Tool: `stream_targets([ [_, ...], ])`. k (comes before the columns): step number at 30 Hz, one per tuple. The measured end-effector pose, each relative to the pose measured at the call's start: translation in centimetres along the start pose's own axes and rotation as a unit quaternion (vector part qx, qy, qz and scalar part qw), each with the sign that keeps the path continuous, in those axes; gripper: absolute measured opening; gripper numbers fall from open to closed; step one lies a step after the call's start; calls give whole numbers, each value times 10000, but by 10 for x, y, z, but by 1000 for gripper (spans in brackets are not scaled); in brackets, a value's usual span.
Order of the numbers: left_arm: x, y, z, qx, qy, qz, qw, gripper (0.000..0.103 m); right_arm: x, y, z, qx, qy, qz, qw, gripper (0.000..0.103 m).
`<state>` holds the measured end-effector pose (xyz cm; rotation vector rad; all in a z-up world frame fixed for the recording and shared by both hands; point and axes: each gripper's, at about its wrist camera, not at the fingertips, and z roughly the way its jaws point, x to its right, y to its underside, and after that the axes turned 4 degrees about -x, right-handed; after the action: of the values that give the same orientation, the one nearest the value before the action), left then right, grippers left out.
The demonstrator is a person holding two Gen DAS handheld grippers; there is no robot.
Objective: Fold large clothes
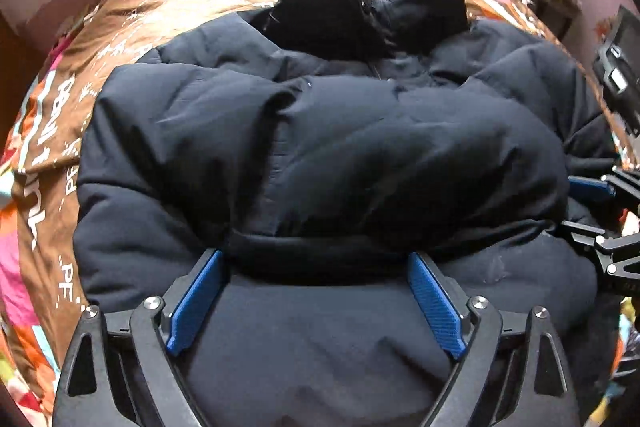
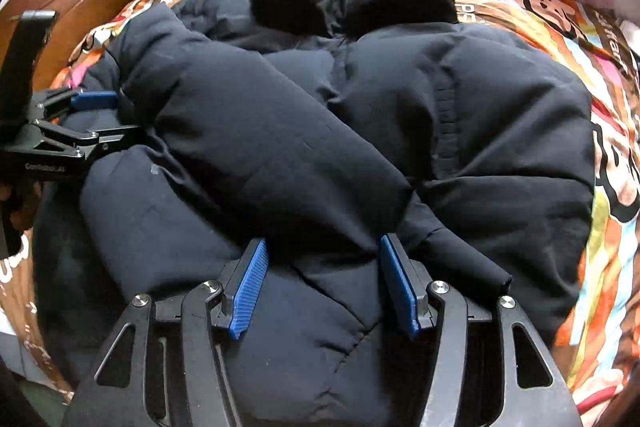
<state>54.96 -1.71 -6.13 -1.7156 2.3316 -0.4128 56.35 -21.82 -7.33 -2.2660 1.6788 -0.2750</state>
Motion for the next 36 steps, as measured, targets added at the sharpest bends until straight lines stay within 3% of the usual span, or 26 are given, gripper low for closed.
stream_targets([
  [5, 3, -6, 10, -68, -163, 135, 9998, 100, -4, 7, -2, 116, 82, -166, 9998, 53],
  [9, -5, -16, -6, -184, 11, 122, 9998, 99, 13, -6, -30, 329, -356, 66, 9988, 54],
  [12, -12, -27, -37, 321, -328, 339, 9984, 99, 34, -29, -57, 731, -134, 134, 9971, 69],
  [15, -20, -54, -63, 761, -622, 444, 9942, 99, 62, -57, -72, 1011, 80, 397, 9940, 69],
  [17, -29, -82, -71, 889, -449, 277, 9946, 99, 79, -83, -77, 1112, 50, 683, 9914, 69],
  [20, -42, -132, -73, 914, 99, 35, 9958, 99, 97, -125, -80, 1195, -115, 839, 9892, 69],
  [23, -44, -178, -66, 851, 350, 166, 9956, 99, 97, -175, -67, 1045, -319, 532, 9926, 69],
  [26, -41, -222, -49, 677, 448, 285, 9963, 99, 100, -223, -44, 718, -250, 273, 9967, 69],
  [28, -41, -243, -35, 637, 475, 162, 9967, 95, 105, -251, -23, 342, -363, 383, 9980, 68],
  [31, -42, -267, -10, 400, 703, -218, 9965, 78, 102, -274, -2, 63, -590, 569, 9966, 63],
  [33, -42, -274, 9, 130, 822, -405, 9957, 60, 99, -280, 12, -100, -507, 617, 9968, 63],
  [35, -38, -281, 25, -111, 762, -530, 9956, 57, 94, -282, 28, -272, -349, 662, 9968, 63],
  [36, -34, -283, 31, -174, 779, -551, 9953, 50, 92, -281, 34, -344, -240, 632, 9971, 63],
])
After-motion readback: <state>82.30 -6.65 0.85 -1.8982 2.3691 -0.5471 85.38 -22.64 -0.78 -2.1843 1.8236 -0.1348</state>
